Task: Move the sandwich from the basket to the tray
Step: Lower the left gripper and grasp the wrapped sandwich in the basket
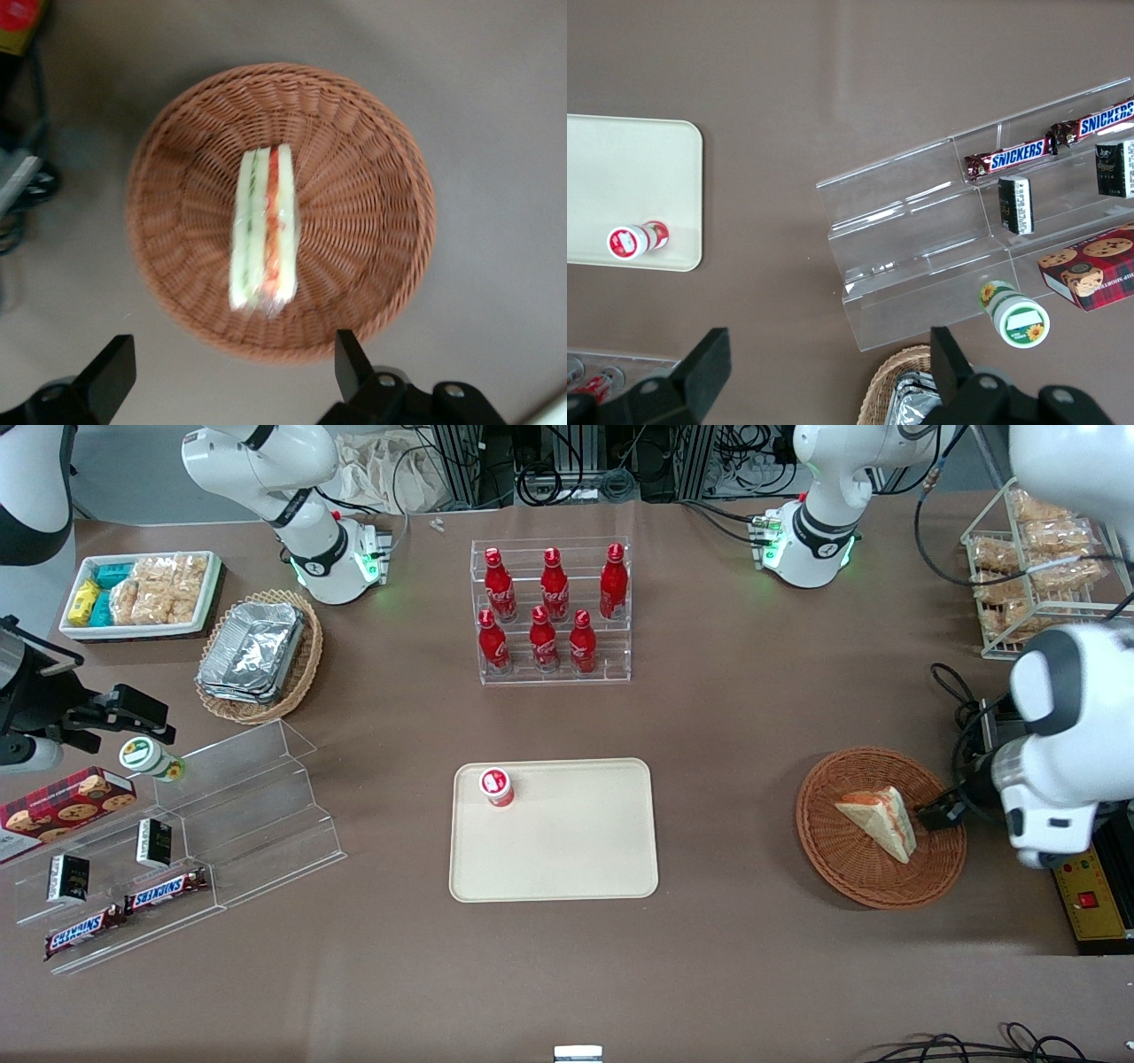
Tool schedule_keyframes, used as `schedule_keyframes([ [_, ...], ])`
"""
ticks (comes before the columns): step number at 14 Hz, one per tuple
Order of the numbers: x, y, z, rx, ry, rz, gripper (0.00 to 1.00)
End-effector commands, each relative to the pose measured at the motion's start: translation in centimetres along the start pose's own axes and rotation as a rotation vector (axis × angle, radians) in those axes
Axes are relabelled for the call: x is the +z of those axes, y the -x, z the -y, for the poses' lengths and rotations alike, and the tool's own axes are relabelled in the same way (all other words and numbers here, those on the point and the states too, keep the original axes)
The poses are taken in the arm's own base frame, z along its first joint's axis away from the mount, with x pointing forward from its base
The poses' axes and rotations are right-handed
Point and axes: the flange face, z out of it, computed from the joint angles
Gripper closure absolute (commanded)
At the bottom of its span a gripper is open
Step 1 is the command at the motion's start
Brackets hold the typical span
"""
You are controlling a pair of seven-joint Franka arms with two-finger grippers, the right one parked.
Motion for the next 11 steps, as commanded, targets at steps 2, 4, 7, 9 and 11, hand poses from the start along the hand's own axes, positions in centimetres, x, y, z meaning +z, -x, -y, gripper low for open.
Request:
schedule_keyframes([
  [2,5.8,0.0,-1.2,-0.081,-0.012,0.009,0.0],
  [4,8.0,-0.2,-1.4,-0.086,-0.025,0.02,0.0],
  [7,9.5,-0.1,-1.2,-0.097,-0.046,0.035,0.0],
  [9,10.4,-0.1,-1.2,-0.097,-0.051,0.04,0.0],
  [11,11.4,-0.1,-1.2,-0.096,-0.061,0.047,0.0],
])
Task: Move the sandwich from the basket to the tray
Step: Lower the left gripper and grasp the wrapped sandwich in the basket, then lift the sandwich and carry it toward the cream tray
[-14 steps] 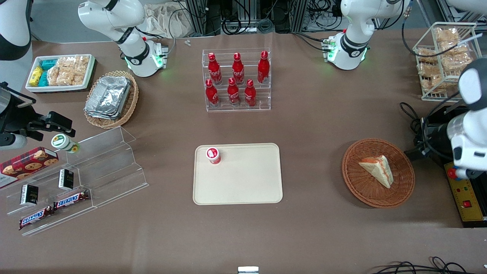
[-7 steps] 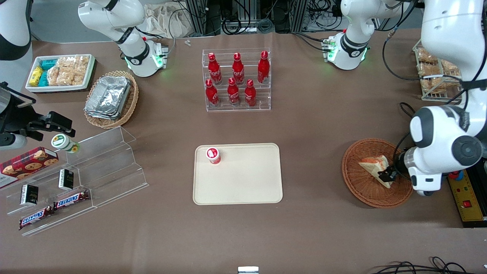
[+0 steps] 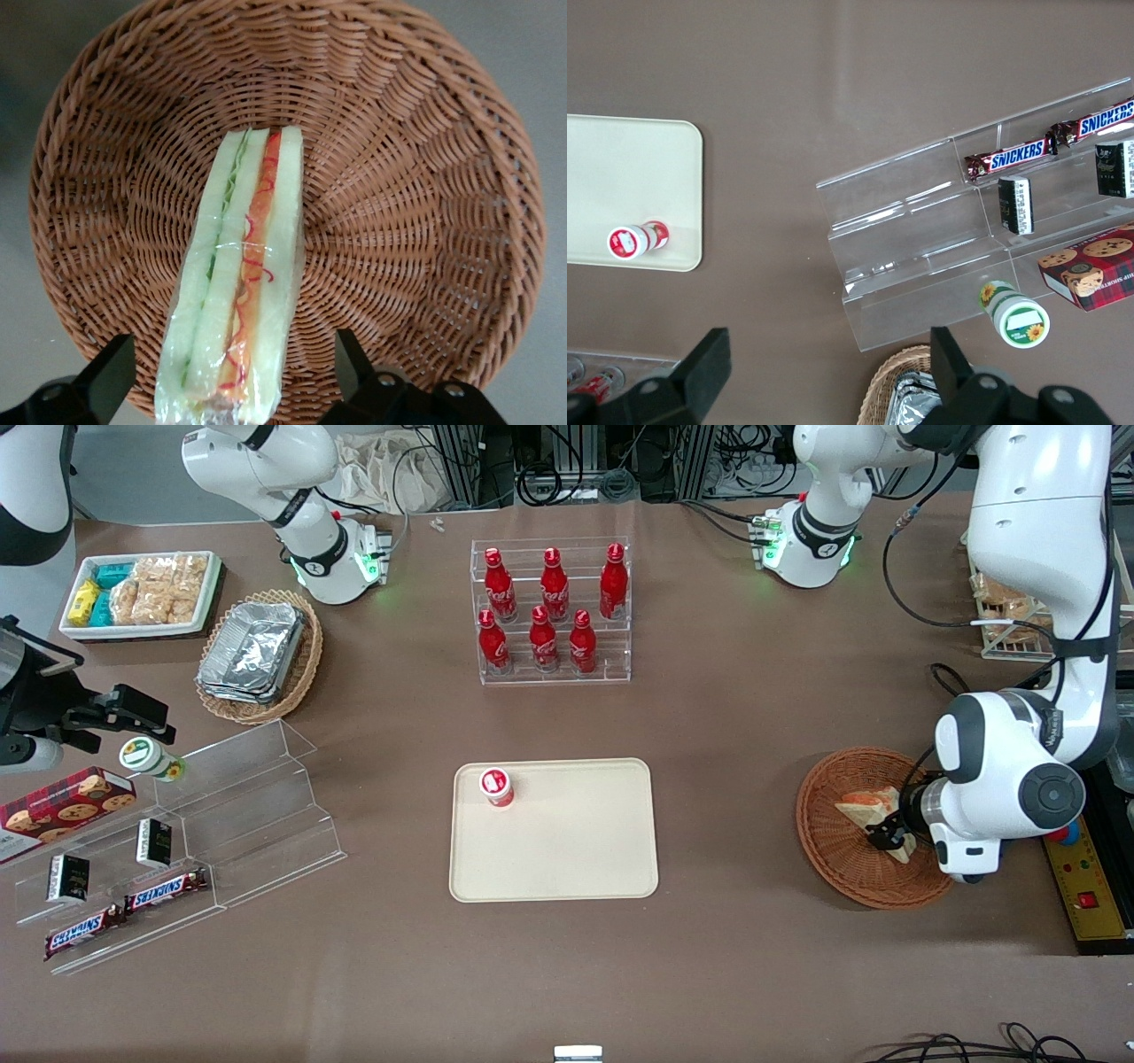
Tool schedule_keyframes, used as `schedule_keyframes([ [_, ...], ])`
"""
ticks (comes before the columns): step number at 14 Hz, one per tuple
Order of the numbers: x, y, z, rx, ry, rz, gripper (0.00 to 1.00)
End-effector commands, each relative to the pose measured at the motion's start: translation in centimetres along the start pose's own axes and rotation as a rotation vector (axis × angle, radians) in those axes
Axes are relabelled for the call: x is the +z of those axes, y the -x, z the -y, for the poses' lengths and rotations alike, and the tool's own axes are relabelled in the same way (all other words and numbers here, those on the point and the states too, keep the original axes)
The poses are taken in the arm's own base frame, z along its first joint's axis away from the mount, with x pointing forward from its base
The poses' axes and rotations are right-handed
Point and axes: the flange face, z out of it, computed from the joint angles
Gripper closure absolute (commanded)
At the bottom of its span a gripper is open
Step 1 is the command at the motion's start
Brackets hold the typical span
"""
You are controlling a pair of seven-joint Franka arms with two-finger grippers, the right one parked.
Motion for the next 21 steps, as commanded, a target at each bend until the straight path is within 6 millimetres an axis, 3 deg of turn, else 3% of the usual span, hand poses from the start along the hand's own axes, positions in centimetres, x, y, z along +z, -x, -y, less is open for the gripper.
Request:
schedule_keyframes([
  [1,1.4,0.1,-0.1,-0.016,-0.009,-0.002,0.0],
  [2,1.8,0.0,-0.1,-0.013,-0.017,-0.002,0.1],
  [3,1.9,0.0,-0.1,-0.006,-0.026,-0.008,0.28],
  [4,2.1,0.1,0.0,-0.005,-0.031,-0.007,0.52],
  [7,2.2,0.1,0.0,-0.003,-0.032,-0.006,0.98],
  [9,1.2,0.1,0.1,0.004,-0.028,-0.01,1.0],
  [10,-0.7,0.3,0.3,0.009,-0.014,-0.022,1.0],
  [13,-9.4,2.7,1.2,0.07,-0.028,-0.008,1.0],
  [15,-13.9,6.7,-0.3,0.21,-0.046,0.021,1.0],
  [17,-16.9,11.1,-2.4,0.338,-0.029,0.012,1.0],
  [18,-17.7,13.6,-3.7,0.409,-0.018,0.004,1.0],
  [21,-17.6,21.5,-8.5,0.616,0.016,0.004,1.0],
])
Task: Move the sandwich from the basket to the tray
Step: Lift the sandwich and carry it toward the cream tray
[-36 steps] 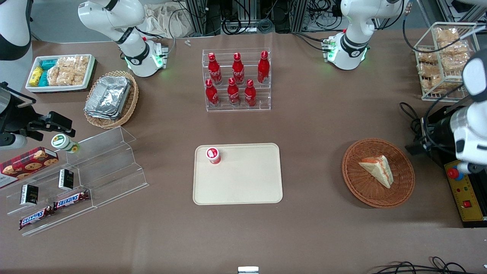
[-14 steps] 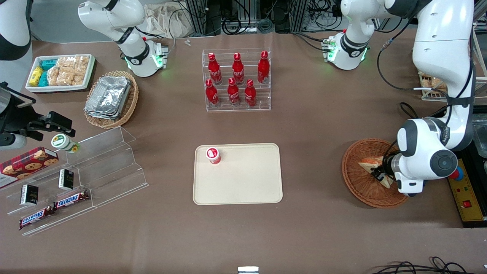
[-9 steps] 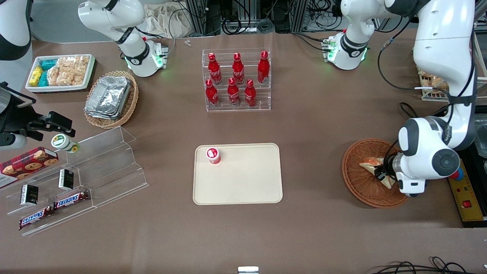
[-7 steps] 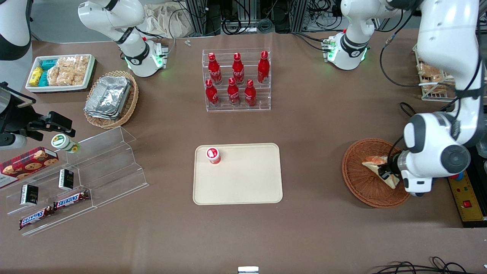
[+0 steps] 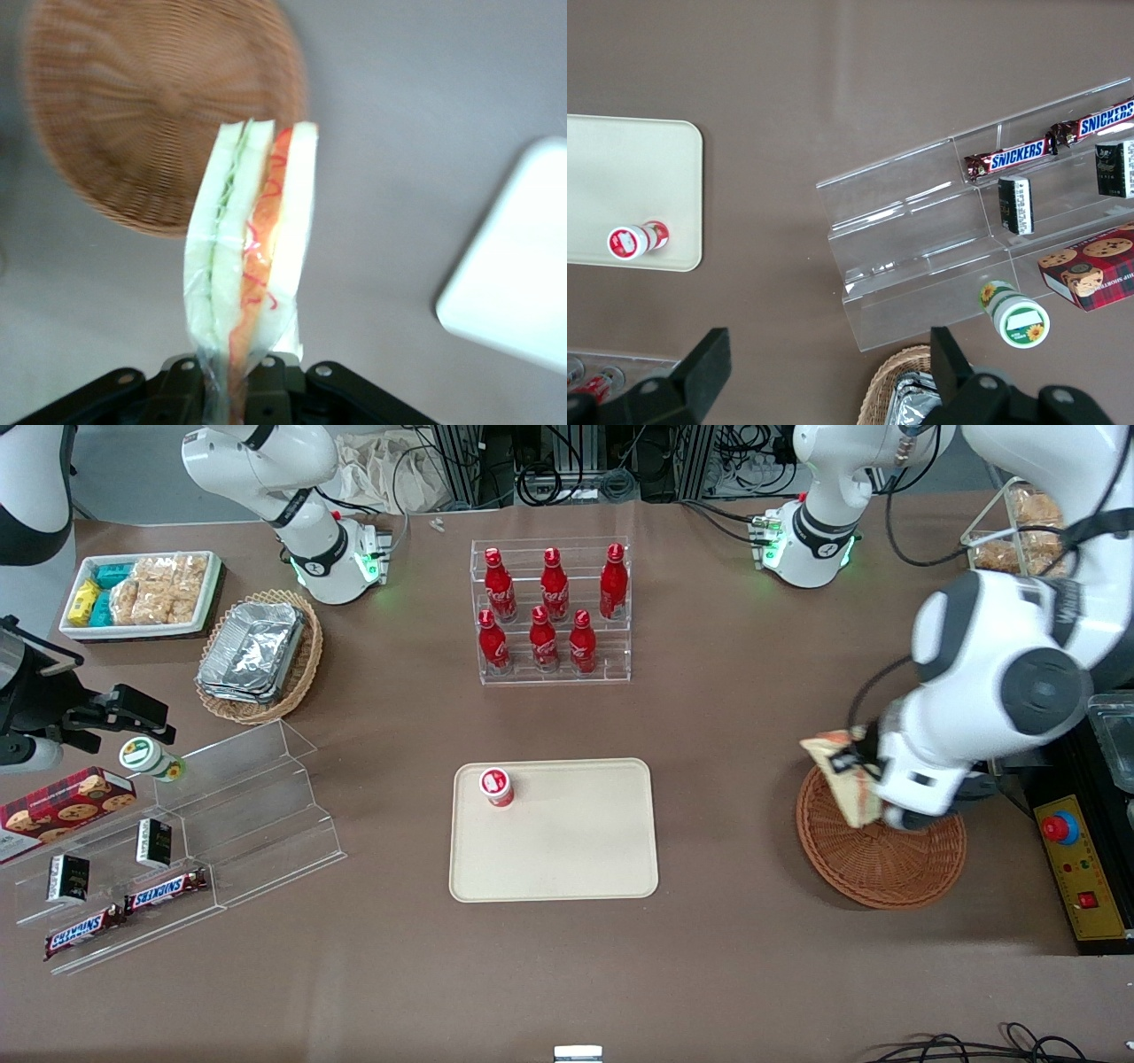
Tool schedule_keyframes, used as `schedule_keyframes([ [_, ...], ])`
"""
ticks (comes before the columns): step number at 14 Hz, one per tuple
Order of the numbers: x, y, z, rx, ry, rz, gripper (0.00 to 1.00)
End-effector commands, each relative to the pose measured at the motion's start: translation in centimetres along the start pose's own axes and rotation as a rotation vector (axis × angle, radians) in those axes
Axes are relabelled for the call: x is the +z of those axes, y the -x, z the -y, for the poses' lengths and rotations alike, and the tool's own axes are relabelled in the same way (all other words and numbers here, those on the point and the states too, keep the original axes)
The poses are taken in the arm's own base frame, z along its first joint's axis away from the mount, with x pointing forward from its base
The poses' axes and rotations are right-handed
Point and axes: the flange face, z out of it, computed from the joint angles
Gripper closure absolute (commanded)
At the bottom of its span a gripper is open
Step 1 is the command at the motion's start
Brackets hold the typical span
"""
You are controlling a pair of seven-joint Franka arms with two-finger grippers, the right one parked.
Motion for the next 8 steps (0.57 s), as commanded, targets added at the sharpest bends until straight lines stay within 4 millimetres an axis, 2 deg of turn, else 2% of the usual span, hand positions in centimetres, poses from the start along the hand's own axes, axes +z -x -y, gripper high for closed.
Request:
schedule_keyframes([
  [1,0.8,3.4,-6.1,0.159,0.036,-0.016,1.0],
  [3,2.4,5.6,-10.6,0.245,0.075,-0.021,1.0],
  [4,3.8,6.0,-12.3,0.275,0.09,-0.018,1.0],
  [5,6.0,6.7,-14.8,0.313,0.102,-0.021,1.0],
  [6,7.4,7.8,-17.5,0.347,0.128,-0.056,1.0],
  [7,9.3,8.0,-19.2,0.371,0.14,-0.079,1.0],
  [8,11.1,7.3,-19.6,0.388,0.128,-0.095,1.0],
])
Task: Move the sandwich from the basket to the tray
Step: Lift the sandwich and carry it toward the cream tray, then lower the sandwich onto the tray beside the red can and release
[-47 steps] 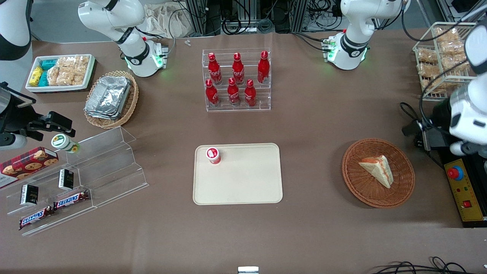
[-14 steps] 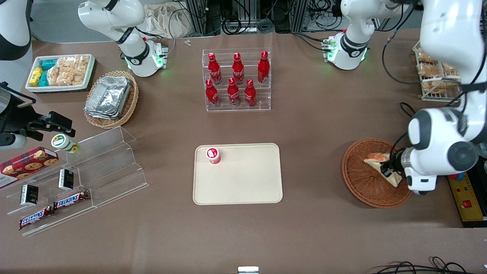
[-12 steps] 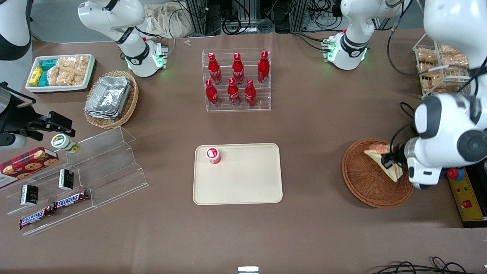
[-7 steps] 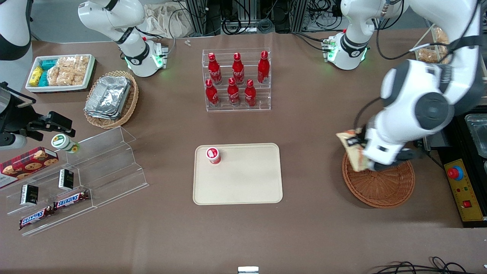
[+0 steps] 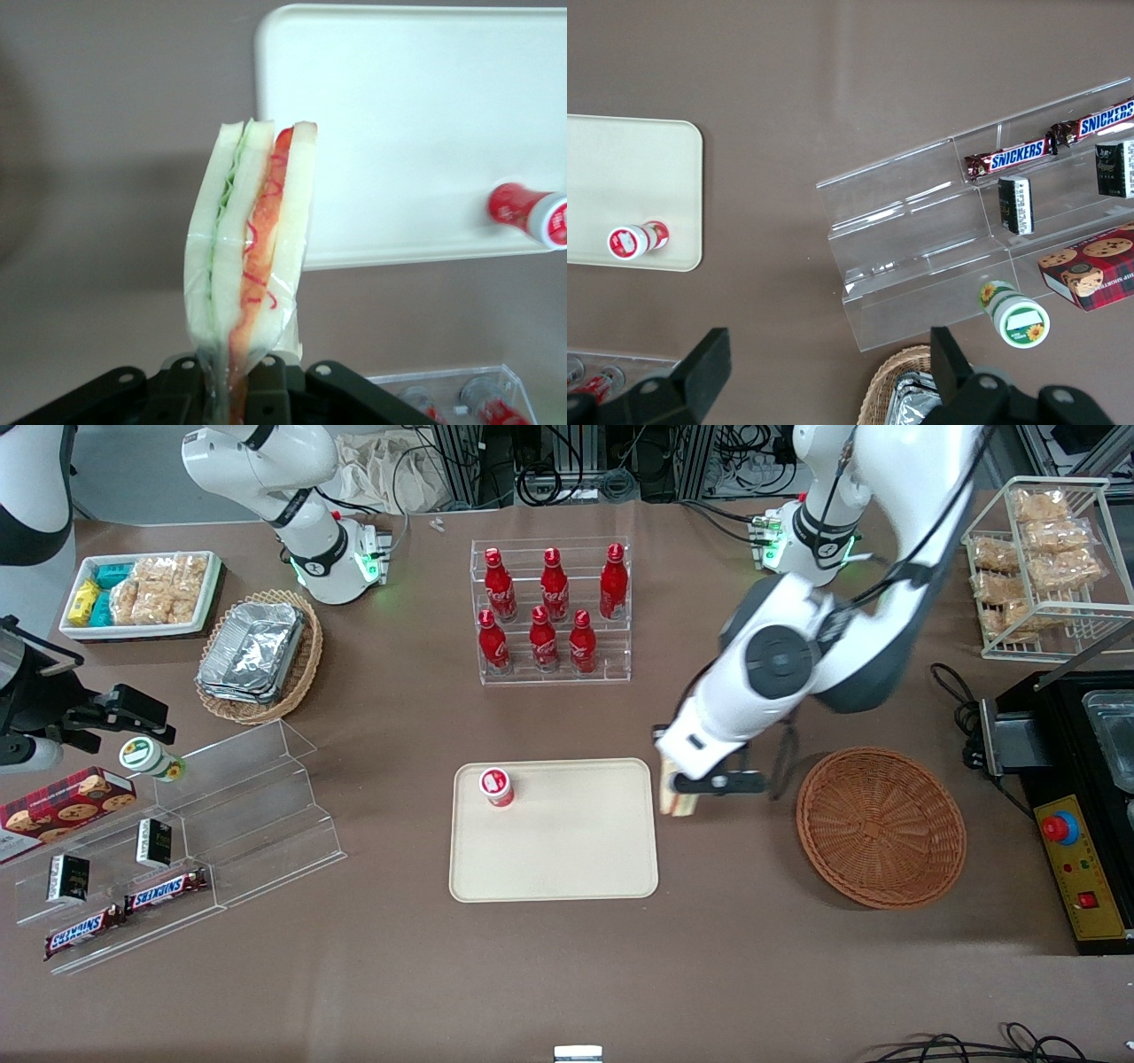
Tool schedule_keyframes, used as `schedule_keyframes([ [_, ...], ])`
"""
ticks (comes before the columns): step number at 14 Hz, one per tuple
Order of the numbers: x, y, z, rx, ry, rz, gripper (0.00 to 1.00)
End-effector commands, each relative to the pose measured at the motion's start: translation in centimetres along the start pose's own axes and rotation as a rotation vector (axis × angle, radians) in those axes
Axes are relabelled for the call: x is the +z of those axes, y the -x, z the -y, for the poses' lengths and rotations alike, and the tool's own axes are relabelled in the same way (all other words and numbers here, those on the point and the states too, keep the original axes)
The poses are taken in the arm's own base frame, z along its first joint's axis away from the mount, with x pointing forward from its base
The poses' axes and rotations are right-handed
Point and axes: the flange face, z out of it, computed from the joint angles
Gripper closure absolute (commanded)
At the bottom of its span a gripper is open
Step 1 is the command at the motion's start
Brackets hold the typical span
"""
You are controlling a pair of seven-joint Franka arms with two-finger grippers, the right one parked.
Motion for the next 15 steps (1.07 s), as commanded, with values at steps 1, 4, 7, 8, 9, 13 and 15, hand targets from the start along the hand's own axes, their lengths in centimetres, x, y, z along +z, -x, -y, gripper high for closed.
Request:
schedule_keyframes([
  [1,5.0,-1.3,-1.3,0.064,-0.023,-0.019,1.0],
  [4,9.5,-2.3,-1.7,0.105,-0.039,-0.019,1.0],
  [7,11.6,-3.1,-3.0,0.081,-0.023,-0.006,1.0],
  [8,11.8,-3.6,-3.0,0.064,-0.026,-0.014,1.0],
  [9,12.3,-3.7,-3.3,0.052,-0.035,-0.021,1.0],
  [13,13.5,-4.0,-3.8,0.017,-0.067,-0.044,0.79],
  [15,13.7,-4.1,-3.6,0.013,-0.071,-0.042,0.3],
])
